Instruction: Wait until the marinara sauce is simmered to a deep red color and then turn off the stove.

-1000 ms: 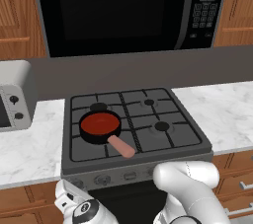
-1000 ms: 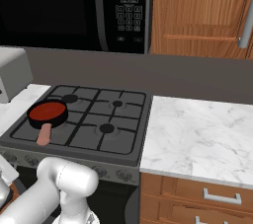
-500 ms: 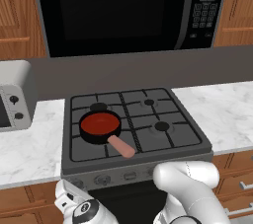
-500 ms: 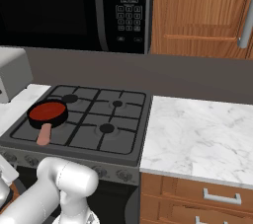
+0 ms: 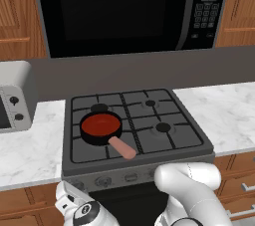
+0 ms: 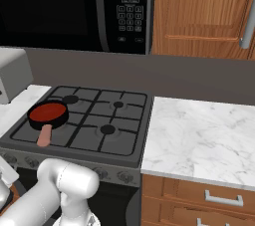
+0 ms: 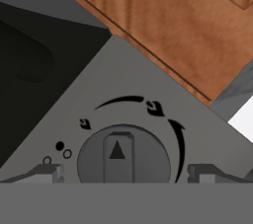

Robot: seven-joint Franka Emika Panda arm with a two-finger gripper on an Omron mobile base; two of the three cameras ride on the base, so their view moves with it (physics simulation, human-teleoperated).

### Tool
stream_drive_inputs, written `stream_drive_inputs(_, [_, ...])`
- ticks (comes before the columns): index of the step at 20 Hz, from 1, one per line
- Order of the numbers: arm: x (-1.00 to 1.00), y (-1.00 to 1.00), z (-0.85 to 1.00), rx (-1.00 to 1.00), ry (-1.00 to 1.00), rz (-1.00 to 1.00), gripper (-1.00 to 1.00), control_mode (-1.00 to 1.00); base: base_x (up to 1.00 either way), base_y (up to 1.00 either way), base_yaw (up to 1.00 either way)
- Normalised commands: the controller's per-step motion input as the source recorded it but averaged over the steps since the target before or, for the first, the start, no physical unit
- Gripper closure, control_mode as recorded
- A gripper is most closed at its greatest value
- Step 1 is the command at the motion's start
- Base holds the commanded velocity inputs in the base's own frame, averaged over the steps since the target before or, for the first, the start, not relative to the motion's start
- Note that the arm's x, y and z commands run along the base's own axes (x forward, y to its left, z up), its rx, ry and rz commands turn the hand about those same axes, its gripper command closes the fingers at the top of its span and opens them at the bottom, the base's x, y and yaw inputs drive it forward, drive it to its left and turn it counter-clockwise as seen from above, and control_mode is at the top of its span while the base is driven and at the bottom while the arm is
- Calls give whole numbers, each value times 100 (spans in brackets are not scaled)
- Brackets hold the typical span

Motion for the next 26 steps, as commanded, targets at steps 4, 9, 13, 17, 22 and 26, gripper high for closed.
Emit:
stream_drive_inputs(4, [0, 0, 0, 0, 0, 0, -100, -100, 0, 0, 0])
stream_drive_inputs(9, [0, 0, 0, 0, 0, 0, -100, -100, 0, 0, 0])
stream_drive_inputs(13, [0, 0, 0, 0, 0, 0, -100, -100, 0, 0, 0])
stream_drive_inputs(17, [0, 0, 0, 0, 0, 0, -100, -100, 0, 0, 0])
stream_drive_inputs(22, [0, 0, 0, 0, 0, 0, -100, -100, 0, 0, 0])
stream_drive_inputs(26, [0, 0, 0, 0, 0, 0, -100, -100, 0, 0, 0])
